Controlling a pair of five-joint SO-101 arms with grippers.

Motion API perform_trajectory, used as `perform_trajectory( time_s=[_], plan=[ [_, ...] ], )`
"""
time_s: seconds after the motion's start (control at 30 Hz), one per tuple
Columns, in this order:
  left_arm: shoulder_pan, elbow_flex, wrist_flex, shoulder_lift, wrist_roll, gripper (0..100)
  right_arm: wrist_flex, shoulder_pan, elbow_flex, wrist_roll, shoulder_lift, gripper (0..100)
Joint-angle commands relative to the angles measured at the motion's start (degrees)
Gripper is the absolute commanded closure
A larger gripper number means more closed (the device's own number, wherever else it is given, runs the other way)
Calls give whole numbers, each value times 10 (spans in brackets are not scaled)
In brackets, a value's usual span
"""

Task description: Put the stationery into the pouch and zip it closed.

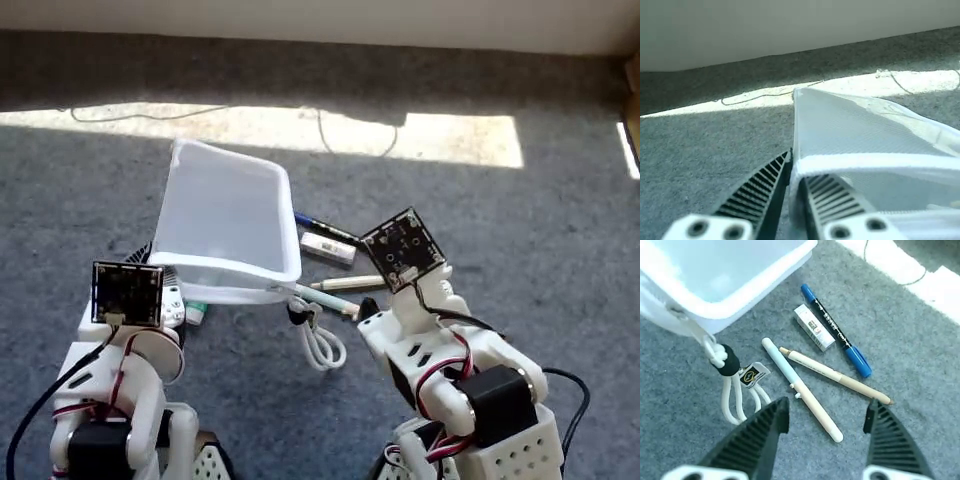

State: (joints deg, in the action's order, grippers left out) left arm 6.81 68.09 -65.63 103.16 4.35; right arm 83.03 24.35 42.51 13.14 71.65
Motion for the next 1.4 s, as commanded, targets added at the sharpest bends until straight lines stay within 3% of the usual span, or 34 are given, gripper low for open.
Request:
perform_trajectory(
  time_s=[0.0,0.23,0.5,1.03,1.37],
  plan=[
    [7,-70,-18,-29,-18,993,-22,-13,-36,-2,4,767],
    [9,-197,-24,-232,-47,993,-22,-13,-36,9,4,767],
    [10,-325,-98,-378,-80,993,-22,-14,-39,18,-63,767],
    [82,-329,-120,-402,-105,993,-144,-14,-133,18,-362,767],
    [82,-298,-115,-402,-105,993,-152,-11,-278,75,-553,767]
  ],
)
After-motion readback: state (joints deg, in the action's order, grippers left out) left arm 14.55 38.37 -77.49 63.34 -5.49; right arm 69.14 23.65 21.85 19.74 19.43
